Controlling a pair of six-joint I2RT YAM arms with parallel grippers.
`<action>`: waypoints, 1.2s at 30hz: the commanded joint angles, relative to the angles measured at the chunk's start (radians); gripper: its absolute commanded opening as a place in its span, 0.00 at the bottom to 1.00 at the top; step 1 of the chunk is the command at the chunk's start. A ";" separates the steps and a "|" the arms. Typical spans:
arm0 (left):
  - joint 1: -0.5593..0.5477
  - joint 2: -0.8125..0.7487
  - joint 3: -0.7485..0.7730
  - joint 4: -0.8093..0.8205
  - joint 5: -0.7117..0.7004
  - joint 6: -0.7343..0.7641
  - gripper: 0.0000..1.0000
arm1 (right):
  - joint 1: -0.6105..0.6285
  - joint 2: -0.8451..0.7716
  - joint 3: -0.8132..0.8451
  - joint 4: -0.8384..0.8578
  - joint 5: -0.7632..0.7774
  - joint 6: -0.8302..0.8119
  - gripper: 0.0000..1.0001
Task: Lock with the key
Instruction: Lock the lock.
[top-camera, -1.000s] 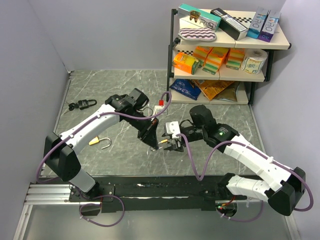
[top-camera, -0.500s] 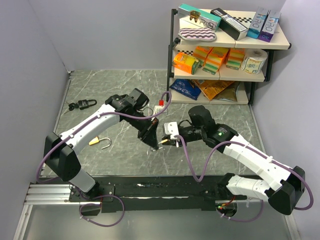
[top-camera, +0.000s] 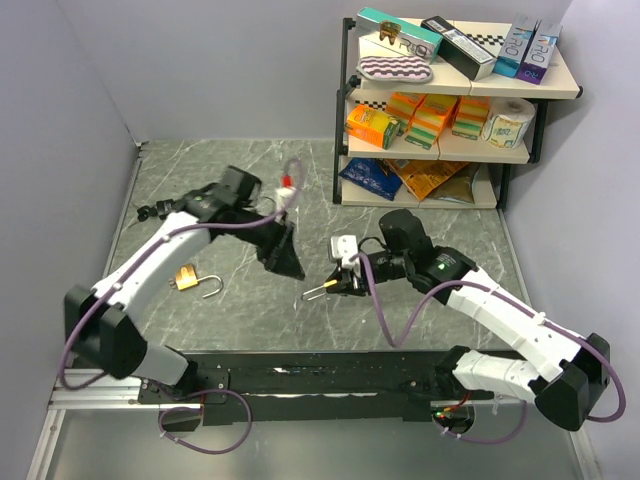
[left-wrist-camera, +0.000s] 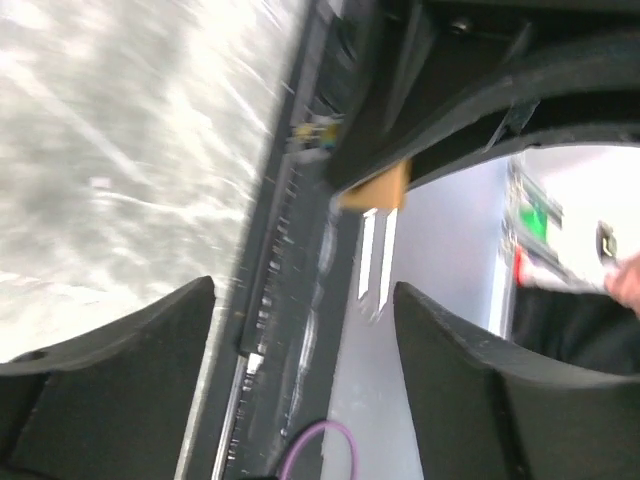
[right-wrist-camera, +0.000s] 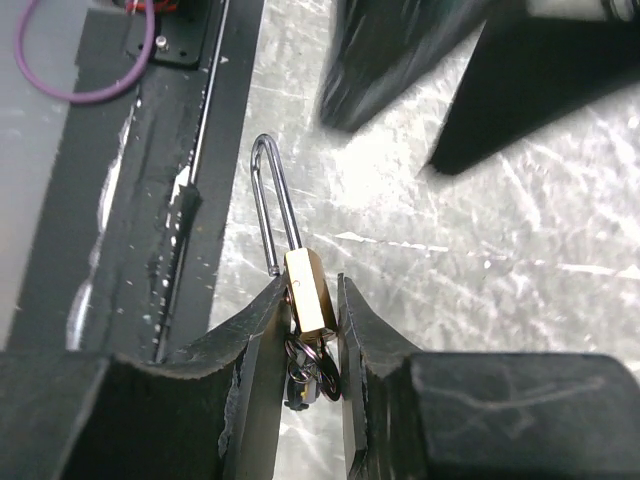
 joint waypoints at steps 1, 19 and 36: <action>0.071 -0.141 -0.073 0.195 0.013 -0.078 0.80 | -0.054 -0.006 0.050 0.083 -0.104 0.179 0.00; -0.064 -0.373 -0.288 0.618 -0.163 -0.306 0.63 | -0.128 0.029 0.115 0.170 -0.235 0.566 0.00; -0.087 -0.385 -0.270 0.503 -0.166 -0.158 0.49 | -0.164 0.040 0.113 0.203 -0.283 0.643 0.00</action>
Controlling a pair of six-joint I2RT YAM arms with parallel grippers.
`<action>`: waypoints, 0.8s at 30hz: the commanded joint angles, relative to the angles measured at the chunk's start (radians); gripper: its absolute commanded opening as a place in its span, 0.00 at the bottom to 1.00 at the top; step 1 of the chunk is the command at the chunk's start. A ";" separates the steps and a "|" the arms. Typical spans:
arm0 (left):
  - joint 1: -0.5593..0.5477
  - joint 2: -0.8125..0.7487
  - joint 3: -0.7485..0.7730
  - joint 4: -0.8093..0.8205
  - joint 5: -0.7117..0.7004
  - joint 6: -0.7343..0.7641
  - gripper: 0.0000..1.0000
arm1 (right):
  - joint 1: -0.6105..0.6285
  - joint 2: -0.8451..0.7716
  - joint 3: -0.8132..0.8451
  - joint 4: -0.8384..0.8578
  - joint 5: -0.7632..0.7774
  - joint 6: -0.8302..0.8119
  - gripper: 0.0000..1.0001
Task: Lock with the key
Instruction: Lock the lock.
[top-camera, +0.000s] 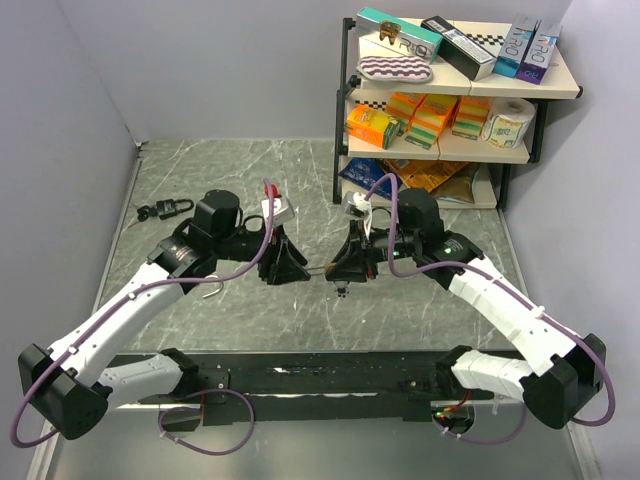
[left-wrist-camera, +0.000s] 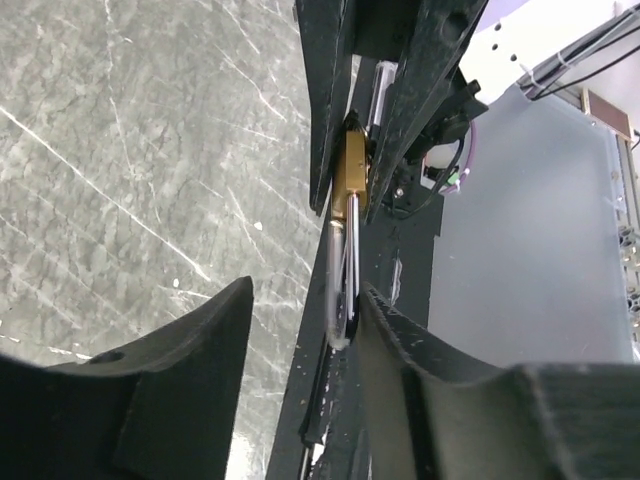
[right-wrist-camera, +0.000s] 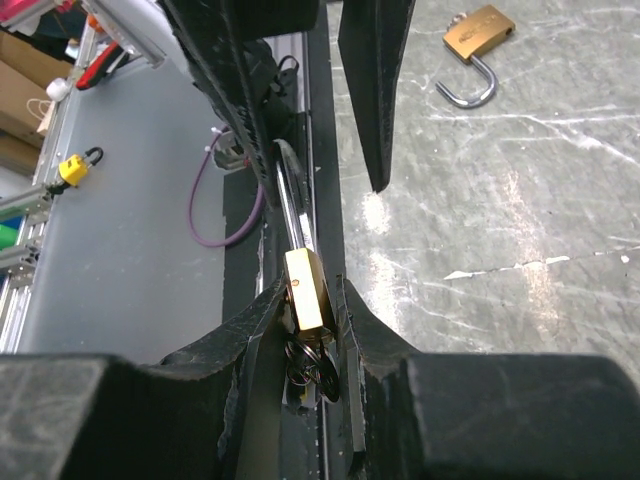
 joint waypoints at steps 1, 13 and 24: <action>-0.011 -0.012 0.029 -0.022 0.019 0.041 0.46 | -0.009 -0.006 0.046 0.082 -0.060 0.034 0.00; -0.025 0.024 0.069 -0.044 0.025 0.061 0.01 | -0.010 -0.017 0.038 0.084 -0.071 0.021 0.00; -0.044 0.032 0.049 0.048 0.015 -0.050 0.01 | 0.005 -0.007 0.034 0.108 -0.094 0.002 0.00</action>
